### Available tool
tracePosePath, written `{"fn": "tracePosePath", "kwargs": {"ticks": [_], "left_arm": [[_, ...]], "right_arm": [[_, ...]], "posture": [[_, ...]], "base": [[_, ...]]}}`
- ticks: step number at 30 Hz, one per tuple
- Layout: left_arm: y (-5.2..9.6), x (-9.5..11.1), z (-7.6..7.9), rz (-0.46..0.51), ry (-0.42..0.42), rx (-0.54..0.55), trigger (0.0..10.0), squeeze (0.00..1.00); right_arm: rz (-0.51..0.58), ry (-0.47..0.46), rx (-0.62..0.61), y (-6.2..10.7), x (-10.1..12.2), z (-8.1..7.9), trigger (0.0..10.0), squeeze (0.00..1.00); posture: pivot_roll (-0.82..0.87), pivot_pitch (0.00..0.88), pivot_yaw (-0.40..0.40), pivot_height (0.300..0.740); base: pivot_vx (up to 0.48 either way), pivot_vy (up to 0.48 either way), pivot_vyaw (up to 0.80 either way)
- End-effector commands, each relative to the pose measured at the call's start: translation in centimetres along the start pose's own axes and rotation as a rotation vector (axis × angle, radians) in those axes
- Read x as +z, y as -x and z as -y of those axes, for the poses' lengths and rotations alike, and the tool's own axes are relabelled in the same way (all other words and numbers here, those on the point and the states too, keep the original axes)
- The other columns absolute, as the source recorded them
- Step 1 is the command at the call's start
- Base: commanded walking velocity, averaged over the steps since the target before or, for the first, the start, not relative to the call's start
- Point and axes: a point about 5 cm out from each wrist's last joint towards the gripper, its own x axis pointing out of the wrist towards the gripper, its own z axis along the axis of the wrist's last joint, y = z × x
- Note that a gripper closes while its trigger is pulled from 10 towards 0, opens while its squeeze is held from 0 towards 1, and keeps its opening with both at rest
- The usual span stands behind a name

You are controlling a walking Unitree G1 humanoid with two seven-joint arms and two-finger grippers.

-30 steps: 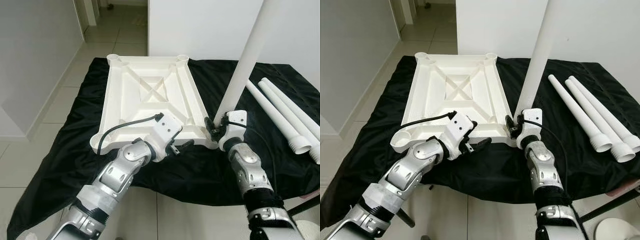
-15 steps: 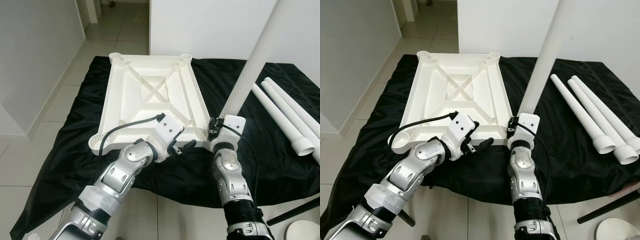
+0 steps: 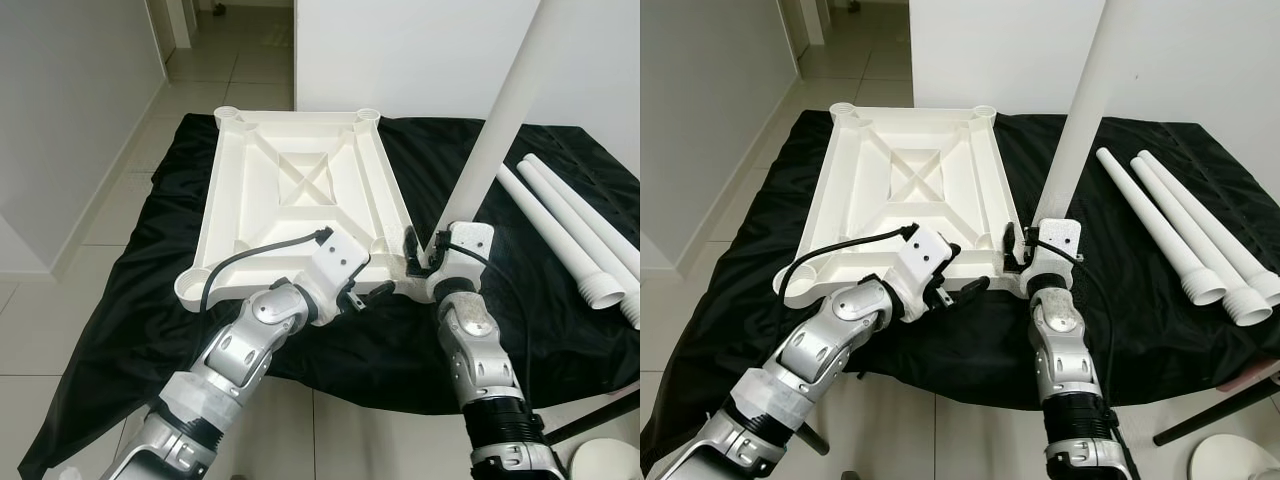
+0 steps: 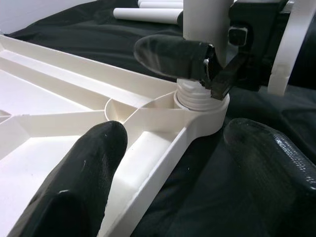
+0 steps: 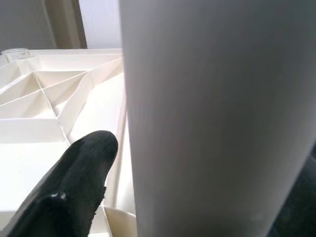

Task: Building children table

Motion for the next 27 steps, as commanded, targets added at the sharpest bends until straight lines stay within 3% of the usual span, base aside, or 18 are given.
{"fn": "tracePosePath", "kwargs": {"ticks": [1, 2, 10, 14, 20, 21, 23, 24, 25, 26, 27], "left_arm": [[0.1, -0.2, 0.5, -0.009, -0.002, -0.074, 10.0, 0.0], [0.1, -0.2, 0.5, -0.01, 0.0, -0.072, 10.0, 0.0], [0.1, -0.2, 0.4, -0.01, 0.003, -0.068, 10.0, 0.0], [0.1, -0.1, 0.3, -0.01, 0.005, -0.067, 10.0, 0.0], [0.1, -0.1, 0.2, -0.012, 0.007, -0.066, 10.0, 0.0], [0.1, -0.1, 0.2, -0.013, 0.007, -0.067, 10.0, 0.0], [0.1, -0.1, 0.2, -0.013, 0.007, -0.067, 10.0, 0.0], [0.1, -0.1, 0.2, -0.014, 0.008, -0.068, 10.0, 0.0], [0.1, -0.1, 0.2, -0.014, 0.008, -0.068, 10.0, 0.0], [0.1, -0.1, 0.2, -0.015, 0.006, -0.069, 10.0, 0.0], [0.1, -0.1, 0.1, -0.018, 0.005, -0.068, 10.0, 0.0]], "right_arm": [[-0.013, -0.002, 0.035, 0.0, -0.1, -0.2, 10.0, 1.0], [-0.026, 0.001, 0.095, 0.1, -0.1, -0.2, 10.0, 0.0], [-0.035, 0.041, 0.213, 0.1, -0.2, 0.3, 10.0, 0.0], [-0.069, 0.088, 0.342, -0.2, -0.7, 1.6, 10.0, 0.0], [-0.1, 0.109, 0.383, -1.1, -1.0, 2.7, 10.0, 0.0], [-0.104, 0.115, 0.391, -1.3, -1.0, 2.8, 8.3, 0.0], [-0.104, 0.115, 0.391, -1.3, -1.0, 2.8, 8.3, 0.0], [-0.104, 0.12, 0.403, -1.5, -0.9, 2.9, 1.5, 0.0], [-0.104, 0.12, 0.403, -1.5, -0.9, 2.9, 1.5, 0.0], [-0.106, 0.125, 0.407, -1.7, -0.8, 3.2, 0.0, 0.0], [-0.109, 0.13, 0.414, -1.8, -0.7, 3.4, 0.0, 0.0]], "posture": [[-0.02, 0.0, -0.011, 0.74], [-0.02, 0.0, -0.014, 0.74], [-0.02, 0.001, -0.016, 0.74], [-0.02, 0.003, -0.009, 0.74], [-0.02, 0.005, -0.001, 0.74], [-0.02, 0.008, 0.004, 0.74], [-0.02, 0.008, 0.004, 0.74], [-0.02, 0.009, 0.004, 0.74], [-0.02, 0.009, 0.004, 0.74], [-0.01, 0.013, 0.0, 0.74], [-0.01, 0.014, 0.0, 0.74]], "base": [[0.0, 0.0, 0.0], [0.0, 0.0, 0.0], [0.0, 0.0, 0.0], [0.0, 0.0, 0.0], [0.0, 0.0, 0.0], [0.0, 0.0, 0.0], [0.0, 0.0, 0.0], [0.0, 0.0, 0.0], [0.0, 0.0, 0.0], [0.0, 0.0, 0.0], [0.0, 0.0, 0.0]]}}
